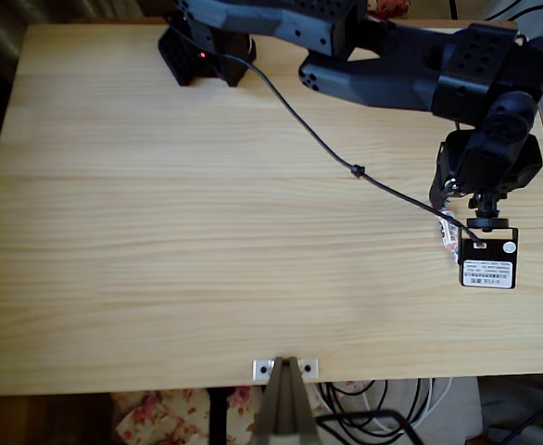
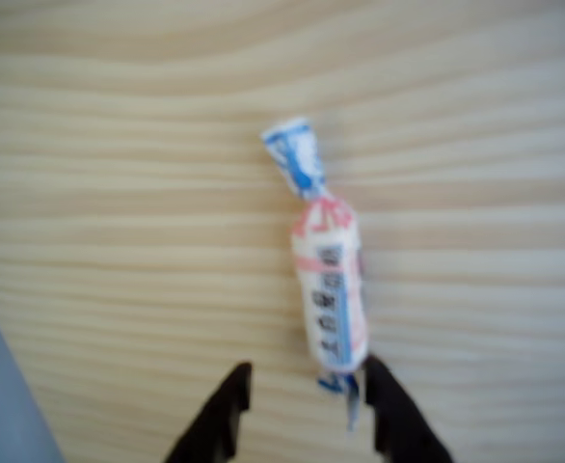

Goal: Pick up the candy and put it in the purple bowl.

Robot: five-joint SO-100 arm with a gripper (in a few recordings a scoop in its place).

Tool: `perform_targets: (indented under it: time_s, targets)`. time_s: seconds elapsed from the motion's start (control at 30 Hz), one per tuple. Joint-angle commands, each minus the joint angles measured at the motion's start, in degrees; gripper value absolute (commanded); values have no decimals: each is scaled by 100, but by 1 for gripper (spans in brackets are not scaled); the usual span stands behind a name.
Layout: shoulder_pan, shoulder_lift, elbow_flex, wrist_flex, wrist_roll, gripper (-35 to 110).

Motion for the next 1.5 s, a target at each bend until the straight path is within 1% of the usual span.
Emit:
perform_targets:
  time_s: [0.0, 0.3, 0.57, 0.67, 0.77, 1.07, 1.17, 1.33, 1.47]
  targets:
    - [176, 439, -9, -141, -79, 19]
    - [290, 272, 44, -369, -167, 18]
    - [387, 35, -9, -413, -185, 15]
    - [396, -185, -360, -202, -176, 9]
    - [396, -264, -483, -114, -132, 6]
    - [369, -457, -923, 246, -123, 2]
    - [360, -492, -1204, 510, -88, 2]
    - [352, -70, -1195, 809, -149, 2]
    - [352, 422, -1195, 1143, -387, 0]
